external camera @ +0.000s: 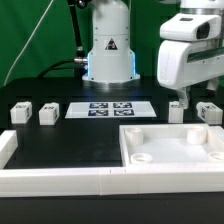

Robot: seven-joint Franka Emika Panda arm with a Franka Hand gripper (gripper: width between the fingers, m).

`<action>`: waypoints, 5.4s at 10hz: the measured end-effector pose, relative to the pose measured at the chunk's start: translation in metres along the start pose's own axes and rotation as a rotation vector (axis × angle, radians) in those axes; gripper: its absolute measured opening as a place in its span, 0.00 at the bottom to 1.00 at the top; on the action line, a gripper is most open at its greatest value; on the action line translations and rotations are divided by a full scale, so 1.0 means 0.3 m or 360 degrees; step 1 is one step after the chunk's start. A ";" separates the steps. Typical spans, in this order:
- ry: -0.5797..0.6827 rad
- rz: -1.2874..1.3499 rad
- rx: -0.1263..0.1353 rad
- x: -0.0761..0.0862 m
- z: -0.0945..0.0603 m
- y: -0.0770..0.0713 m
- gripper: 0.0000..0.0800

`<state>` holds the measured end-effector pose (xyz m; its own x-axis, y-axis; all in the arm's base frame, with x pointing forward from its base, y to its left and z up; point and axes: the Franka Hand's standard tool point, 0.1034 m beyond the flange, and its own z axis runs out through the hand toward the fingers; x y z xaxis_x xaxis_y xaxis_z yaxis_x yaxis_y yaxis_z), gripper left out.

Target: Assemble one leg

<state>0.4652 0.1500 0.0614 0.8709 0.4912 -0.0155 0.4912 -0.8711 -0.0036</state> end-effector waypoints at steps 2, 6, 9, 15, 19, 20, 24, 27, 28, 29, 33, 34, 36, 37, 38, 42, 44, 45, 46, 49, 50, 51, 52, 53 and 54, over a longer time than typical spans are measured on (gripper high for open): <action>0.0000 0.0285 0.0036 0.004 0.001 -0.019 0.81; -0.0006 0.0494 0.0058 -0.010 0.014 -0.135 0.81; -0.0036 0.0477 0.0062 -0.014 0.016 -0.138 0.81; -0.0896 0.0494 0.0112 -0.072 0.049 -0.167 0.81; -0.1392 0.0571 0.0276 -0.065 0.106 -0.213 0.81; -0.1360 0.0579 0.0277 -0.063 0.129 -0.211 0.81; -0.1384 0.0572 0.0276 -0.098 0.176 -0.230 0.81; -0.1423 0.0567 0.0276 -0.115 0.183 -0.236 0.66; -0.1421 0.0566 0.0276 -0.115 0.184 -0.236 0.49; -0.1421 0.0566 0.0276 -0.115 0.184 -0.236 0.49; -0.1421 0.0566 0.0276 -0.115 0.184 -0.236 0.36; -0.1421 0.0566 0.0276 -0.115 0.184 -0.236 0.36; -0.1426 0.0564 0.0279 -0.112 0.172 -0.234 0.36; -0.1407 0.0565 0.0274 -0.089 0.098 -0.215 0.36; -0.1370 0.0581 0.0273 -0.070 0.017 -0.195 0.36; -0.1287 0.0599 0.0246 -0.068 -0.085 -0.167 0.36; -0.0910 0.0605 0.0230 -0.008 -0.061 -0.150 0.36; -0.0692 0.0583 0.0224 -0.019 -0.022 -0.123 0.36; -0.0590 0.0558 0.0175 -0.022 -0.044 -0.095 0.36; -0.0177 0.0497 0.0074 0.001 -0.130 -0.037 0.36; -0.0042 0.0501 0.0055 0.034 -0.161 -0.017 0.36; 0.0143 0.0513 0.0018 0.037 -0.192 -0.021 0.36; 0.0278 0.0497 -0.0007 0.005 -0.195 -0.065 0.36; 0.0400 0.0483 0.0011 0.006 -0.192 -0.080 0.36; 0.0459 0.0480 0.0022 0.008 -0.190 -0.086 0.36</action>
Offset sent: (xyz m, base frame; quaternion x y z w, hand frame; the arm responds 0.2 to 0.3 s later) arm 0.0000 0.0000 0.0000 0.0000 0.0000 0.1593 0.9872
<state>0.4556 0.1740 0.1185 0.9453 0.1933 0.2625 0.2147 -0.9751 -0.0550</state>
